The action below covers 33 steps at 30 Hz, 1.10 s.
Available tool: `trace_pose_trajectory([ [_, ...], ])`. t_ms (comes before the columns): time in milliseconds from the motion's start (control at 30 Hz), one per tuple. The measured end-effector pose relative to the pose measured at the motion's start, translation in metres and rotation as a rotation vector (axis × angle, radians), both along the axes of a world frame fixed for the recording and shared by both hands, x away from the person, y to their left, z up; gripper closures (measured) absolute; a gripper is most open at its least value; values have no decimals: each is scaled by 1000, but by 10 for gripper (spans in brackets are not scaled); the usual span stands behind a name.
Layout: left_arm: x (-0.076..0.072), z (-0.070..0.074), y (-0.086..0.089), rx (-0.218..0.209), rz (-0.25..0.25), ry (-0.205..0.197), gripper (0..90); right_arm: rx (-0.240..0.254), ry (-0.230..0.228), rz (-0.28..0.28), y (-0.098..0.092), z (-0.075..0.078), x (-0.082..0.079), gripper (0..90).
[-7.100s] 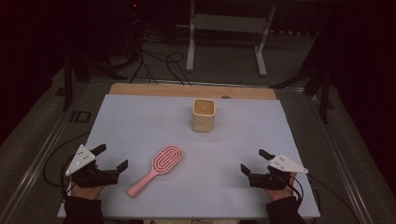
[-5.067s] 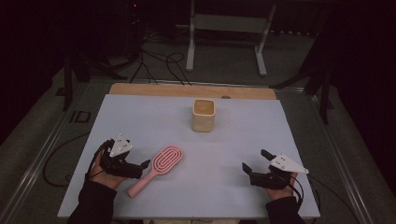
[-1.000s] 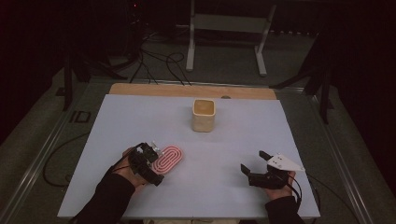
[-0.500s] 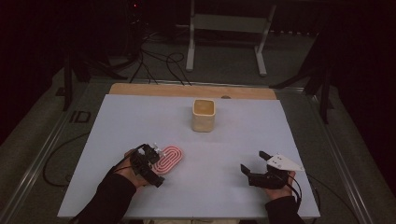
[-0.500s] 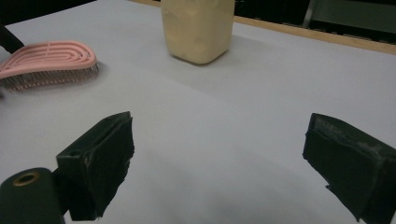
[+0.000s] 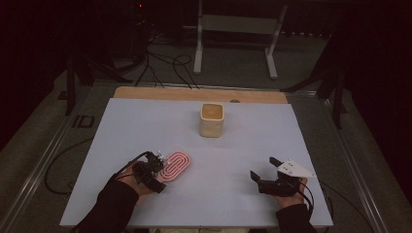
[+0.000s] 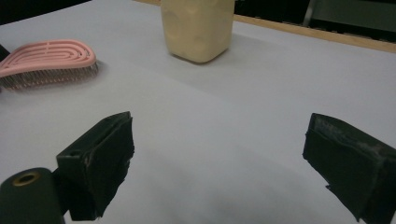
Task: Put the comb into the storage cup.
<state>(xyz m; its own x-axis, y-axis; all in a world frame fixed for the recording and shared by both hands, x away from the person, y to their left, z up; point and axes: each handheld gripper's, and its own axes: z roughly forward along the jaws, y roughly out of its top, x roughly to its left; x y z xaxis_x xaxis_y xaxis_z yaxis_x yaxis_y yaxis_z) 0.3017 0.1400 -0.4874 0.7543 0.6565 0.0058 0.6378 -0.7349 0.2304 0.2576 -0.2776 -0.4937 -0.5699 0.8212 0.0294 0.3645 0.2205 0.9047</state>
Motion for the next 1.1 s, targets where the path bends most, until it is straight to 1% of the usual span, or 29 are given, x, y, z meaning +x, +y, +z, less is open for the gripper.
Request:
trace_pose_trajectory([
  [33,0,0,0,0,0,0,393,0,1,0,0,0,0,85],
  [67,1,-1,2,-5,2,18,439,-2,2,1,0,0,0,86],
  [200,3,0,3,-14,6,28,524,-1,4,1,1,0,0,86],
  [333,6,1,3,-23,21,53,575,-4,5,3,1,-1,0,86],
  [433,7,1,2,-24,27,56,590,-4,6,3,1,-1,0,86],
  [467,8,2,2,-27,36,73,607,-3,8,1,1,-1,0,86],
  [533,9,2,3,-42,45,94,621,-4,9,0,0,-1,1,86],
  [633,10,2,3,-55,54,105,627,-5,9,1,0,-1,1,86],
  [667,10,1,4,-88,63,131,628,-6,11,1,1,-1,1,86],
  [800,10,1,3,-86,63,134,636,-9,12,0,1,-1,1,86],
  [833,10,2,3,-76,56,131,645,-9,12,0,1,-1,1,86],
  [900,9,2,2,-70,54,128,663,-11,14,-1,1,-2,1,86],
  [1100,9,1,1,-57,50,118,674,-14,18,-1,1,-2,2,86],
])
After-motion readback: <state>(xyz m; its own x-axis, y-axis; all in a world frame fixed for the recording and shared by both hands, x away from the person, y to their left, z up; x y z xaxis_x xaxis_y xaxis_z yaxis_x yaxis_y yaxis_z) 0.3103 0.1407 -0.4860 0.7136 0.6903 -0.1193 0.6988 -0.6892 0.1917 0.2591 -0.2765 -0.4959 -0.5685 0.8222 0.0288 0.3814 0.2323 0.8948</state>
